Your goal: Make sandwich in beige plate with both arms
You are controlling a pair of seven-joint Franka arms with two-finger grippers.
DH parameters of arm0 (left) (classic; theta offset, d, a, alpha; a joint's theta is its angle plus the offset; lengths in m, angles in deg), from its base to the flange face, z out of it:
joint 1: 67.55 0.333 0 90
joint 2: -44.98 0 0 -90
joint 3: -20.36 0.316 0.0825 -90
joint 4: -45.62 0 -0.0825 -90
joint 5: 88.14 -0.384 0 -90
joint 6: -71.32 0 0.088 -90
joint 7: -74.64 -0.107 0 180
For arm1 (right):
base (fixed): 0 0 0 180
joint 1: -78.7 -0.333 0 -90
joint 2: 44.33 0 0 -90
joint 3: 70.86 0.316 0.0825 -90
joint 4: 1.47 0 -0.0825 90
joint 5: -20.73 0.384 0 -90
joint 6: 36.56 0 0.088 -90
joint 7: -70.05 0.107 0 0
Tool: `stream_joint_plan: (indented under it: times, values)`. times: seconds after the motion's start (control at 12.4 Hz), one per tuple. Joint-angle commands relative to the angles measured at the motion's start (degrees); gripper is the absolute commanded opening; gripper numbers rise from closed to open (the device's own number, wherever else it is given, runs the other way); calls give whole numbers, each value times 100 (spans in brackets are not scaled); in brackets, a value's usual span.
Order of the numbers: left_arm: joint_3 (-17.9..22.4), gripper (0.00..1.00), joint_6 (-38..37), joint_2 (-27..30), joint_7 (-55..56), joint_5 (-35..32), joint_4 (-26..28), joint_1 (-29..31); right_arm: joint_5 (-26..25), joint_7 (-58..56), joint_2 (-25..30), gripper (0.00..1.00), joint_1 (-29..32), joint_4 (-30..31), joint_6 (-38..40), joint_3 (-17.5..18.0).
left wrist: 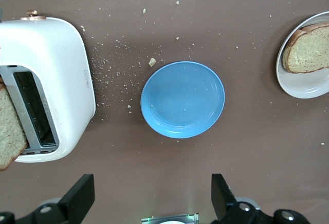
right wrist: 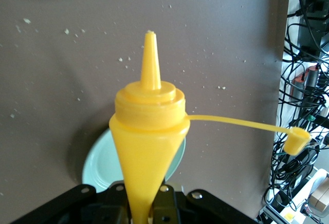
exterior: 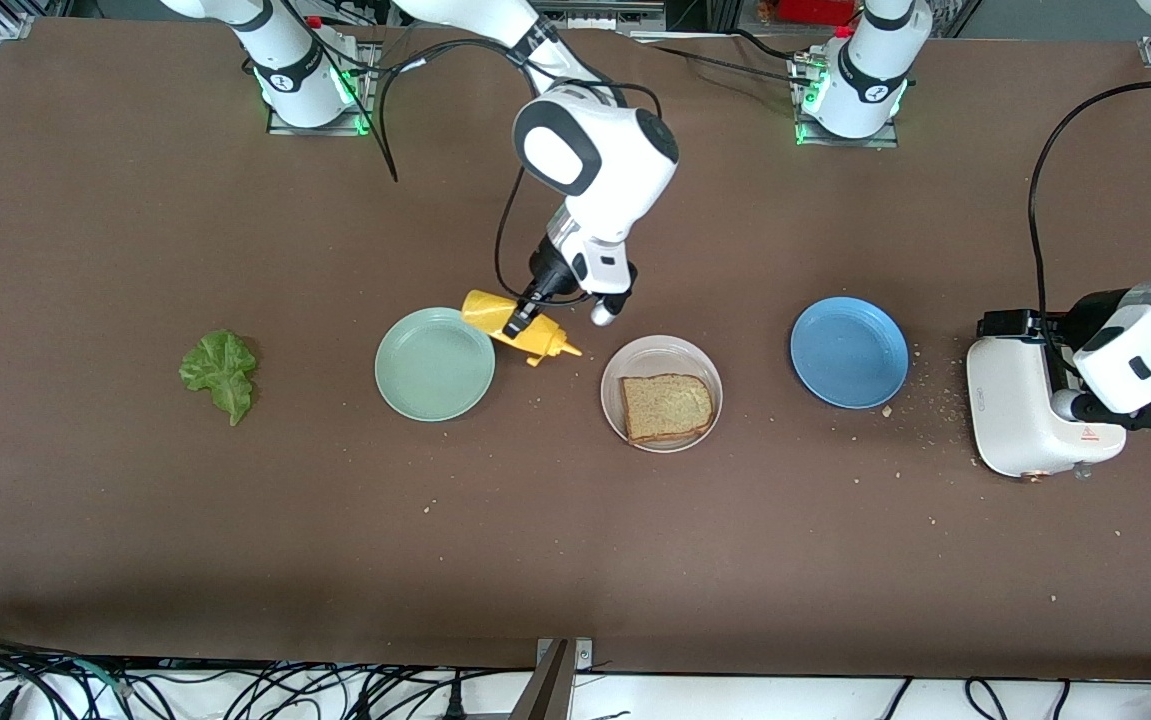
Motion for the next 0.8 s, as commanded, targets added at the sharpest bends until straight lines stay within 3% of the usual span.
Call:
stream_joint_plan:
  times: [0.0,0.4,0.72]
  values:
    - [-19,100,-64,11,-29,-193,-21,-31,-230,736,-495,0,-291,-476,152,-92]
    - [-19,100,-64,11,-29,-193,-21,-31,-415,1915,-1110,0,-529,-581,-190,-92]
    - [-19,100,-64,11,-29,-193,-21,-31,-530,2234,-1480,0,-521,-898,-516,-101]
